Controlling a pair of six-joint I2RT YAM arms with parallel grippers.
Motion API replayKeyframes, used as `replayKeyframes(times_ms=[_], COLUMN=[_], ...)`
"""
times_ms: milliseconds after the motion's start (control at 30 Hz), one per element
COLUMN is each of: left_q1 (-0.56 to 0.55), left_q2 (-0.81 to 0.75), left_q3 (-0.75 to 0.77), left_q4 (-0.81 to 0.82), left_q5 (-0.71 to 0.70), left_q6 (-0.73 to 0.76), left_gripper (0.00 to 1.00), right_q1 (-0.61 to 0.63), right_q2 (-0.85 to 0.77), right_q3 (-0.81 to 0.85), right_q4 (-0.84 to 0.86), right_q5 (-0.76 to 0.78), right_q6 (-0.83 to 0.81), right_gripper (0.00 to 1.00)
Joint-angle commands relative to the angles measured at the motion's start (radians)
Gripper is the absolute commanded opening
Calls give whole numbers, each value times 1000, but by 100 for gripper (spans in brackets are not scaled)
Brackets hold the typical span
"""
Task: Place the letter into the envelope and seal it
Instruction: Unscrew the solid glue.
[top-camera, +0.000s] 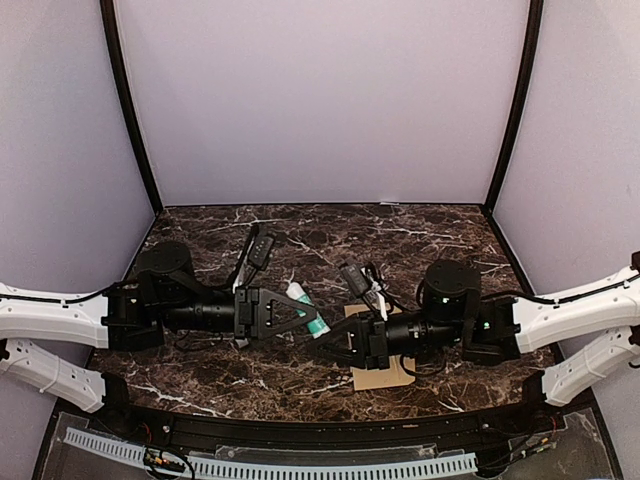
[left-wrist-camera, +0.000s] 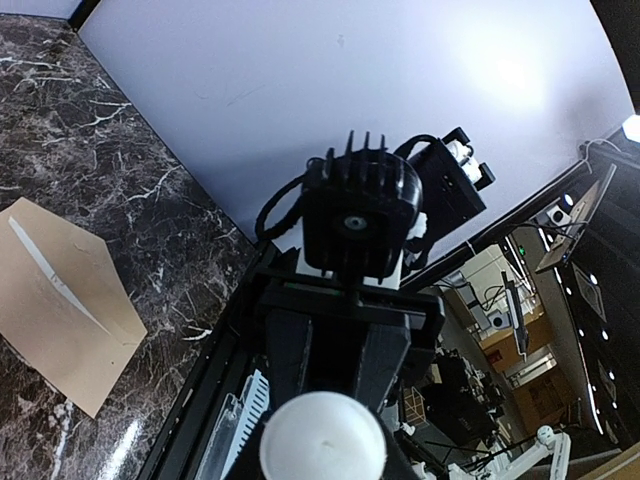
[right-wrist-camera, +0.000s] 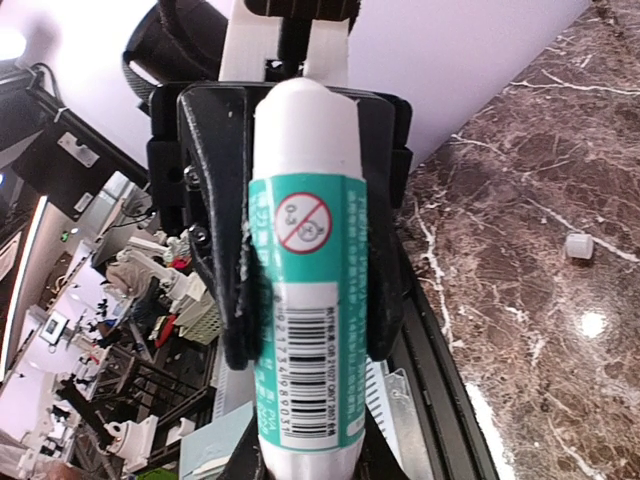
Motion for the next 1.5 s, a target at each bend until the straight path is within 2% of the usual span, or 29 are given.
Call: replayKeyframes(times_ms=[0,100,200,267,367,467,733,1133,1367,1467], left_q1=[0,0,0,3,11,18,25,29,29,31], left_q2=[-10,-16,-32,-47,-62,-62,-47,-25,-27,-25], left_q3=[19,14,24,23,19,8,4,16,13,18], left_q4=[49,64,26,-5,-31,-36,-32,-24,-24,-24], left_q5=[135,113,40,-33,-110,-128,-119,-67,-62,-53], left_q6=[59,56,43,24,-10,-45,-73,-74,-73,-63], left_gripper=[0,0,0,0,0,0,0,0,0,0], right_q1=[-39,-43,-43,-44,-40,-30,34,51,52,51], right_q2=[-19,-27,-53,-75,-101,-107,-76,-28,-27,-37], right_q3=[-20,-33,-48,-56,-54,-32,53,121,122,108], right_q4=[193,204,168,99,21,-41,-169,-206,-192,-171], right_q5=[-123,-122,-75,-16,40,80,224,302,278,266], right_q6=[78,78,41,8,-39,-79,-165,-189,-189,-174], right_gripper=[7,14,50,62,69,72,65,52,24,16])
